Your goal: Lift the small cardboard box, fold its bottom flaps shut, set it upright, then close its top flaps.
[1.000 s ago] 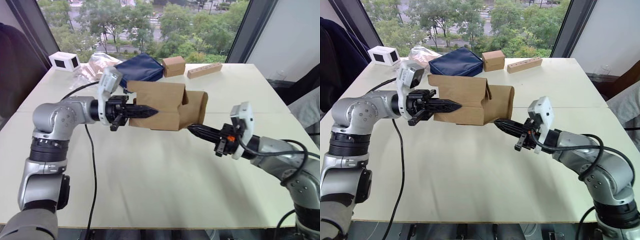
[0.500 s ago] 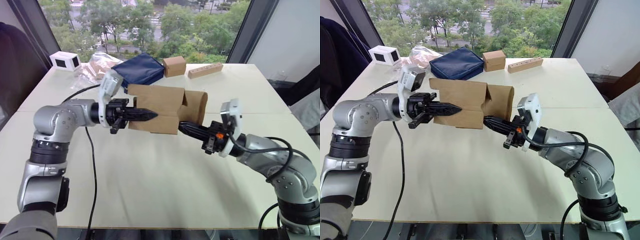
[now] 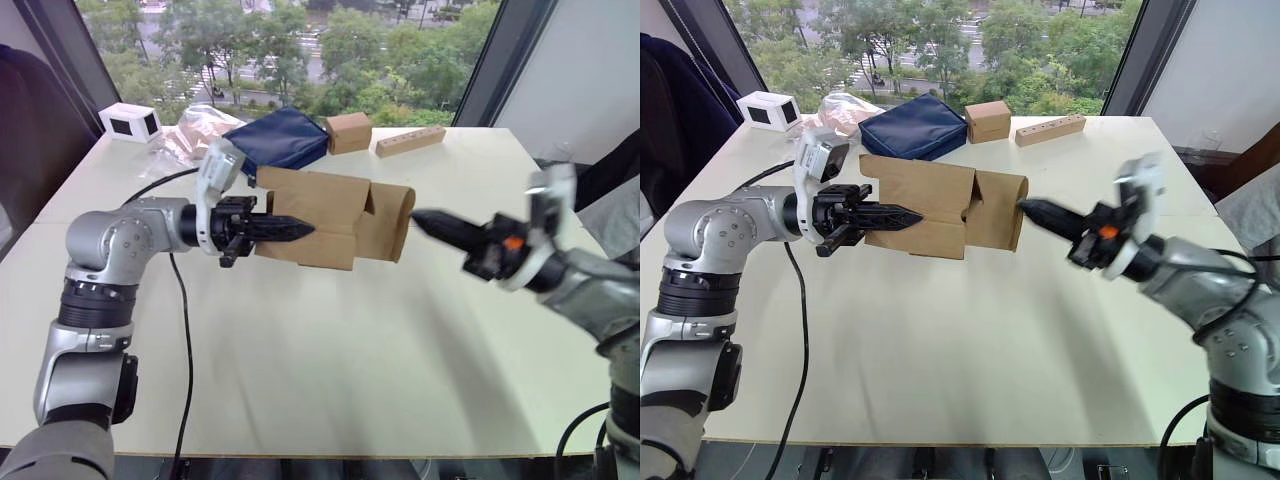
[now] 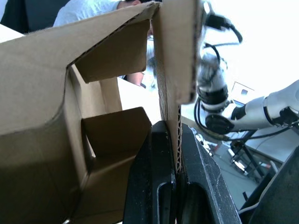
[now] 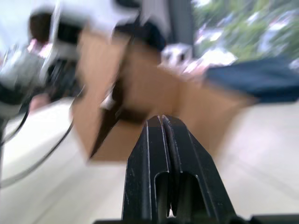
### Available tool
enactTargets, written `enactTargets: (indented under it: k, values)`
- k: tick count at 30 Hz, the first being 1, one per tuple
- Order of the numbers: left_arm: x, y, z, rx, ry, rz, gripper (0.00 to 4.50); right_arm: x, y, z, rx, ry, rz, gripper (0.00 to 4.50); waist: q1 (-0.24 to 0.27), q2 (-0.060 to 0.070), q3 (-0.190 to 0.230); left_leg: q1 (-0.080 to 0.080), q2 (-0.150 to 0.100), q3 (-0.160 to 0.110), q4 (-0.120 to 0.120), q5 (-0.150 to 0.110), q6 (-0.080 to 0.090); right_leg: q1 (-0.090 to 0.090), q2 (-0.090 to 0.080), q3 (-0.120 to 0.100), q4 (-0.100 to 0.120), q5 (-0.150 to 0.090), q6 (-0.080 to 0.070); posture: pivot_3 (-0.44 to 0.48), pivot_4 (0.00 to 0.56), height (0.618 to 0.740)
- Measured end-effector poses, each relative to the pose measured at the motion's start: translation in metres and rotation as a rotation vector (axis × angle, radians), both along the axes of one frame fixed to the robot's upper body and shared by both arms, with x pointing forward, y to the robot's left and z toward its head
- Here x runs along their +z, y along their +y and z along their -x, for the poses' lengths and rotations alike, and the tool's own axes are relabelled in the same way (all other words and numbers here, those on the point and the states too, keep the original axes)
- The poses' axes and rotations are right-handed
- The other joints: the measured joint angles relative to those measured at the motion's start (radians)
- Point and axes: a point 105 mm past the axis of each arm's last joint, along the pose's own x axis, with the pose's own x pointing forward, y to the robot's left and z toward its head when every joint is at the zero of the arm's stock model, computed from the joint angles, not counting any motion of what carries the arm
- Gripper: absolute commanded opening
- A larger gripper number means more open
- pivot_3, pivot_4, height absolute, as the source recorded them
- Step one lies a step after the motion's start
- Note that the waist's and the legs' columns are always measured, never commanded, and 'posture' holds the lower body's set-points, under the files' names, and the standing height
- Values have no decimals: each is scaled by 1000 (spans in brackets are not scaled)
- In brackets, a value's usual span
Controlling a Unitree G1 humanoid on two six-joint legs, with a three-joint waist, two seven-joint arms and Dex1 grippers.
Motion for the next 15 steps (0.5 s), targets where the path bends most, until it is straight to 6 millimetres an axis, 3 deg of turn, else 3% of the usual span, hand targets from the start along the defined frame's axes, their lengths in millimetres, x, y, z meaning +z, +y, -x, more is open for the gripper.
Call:
enactTargets:
  k: [4, 7, 10, 15]
  values:
    - [1, -1, 0, -4, -9, 3, 0, -9, -17, -20, -96, 32, -64, 24, -1, 0, 0, 0, 0, 0, 0, 0, 0, 0, 0, 0, 1, 0, 0, 0, 150, 740]
    - [2, -1, 1, -7, -17, 9, 0, -25, -20, -37, -167, 63, -15, 24, 0, 0, 0, 0, 0, 0, 0, 0, 0, 0, 0, 0, 1, 0, 0, 0, 150, 740]
    - [3, -2, 1, -10, -21, 11, 0, -43, -6, -48, -169, 76, 24, 24, 0, 0, 0, 0, 0, 0, 0, 0, 0, -1, 0, 0, 1, 0, 0, 0, 150, 740]
    - [4, -4, 4, -24, -30, 16, 0, -51, 14, -50, -94, 70, 29, 24, 1, 0, 0, -1, 0, 0, 0, 0, 0, -1, 0, 0, 1, 0, 0, 0, 150, 740]
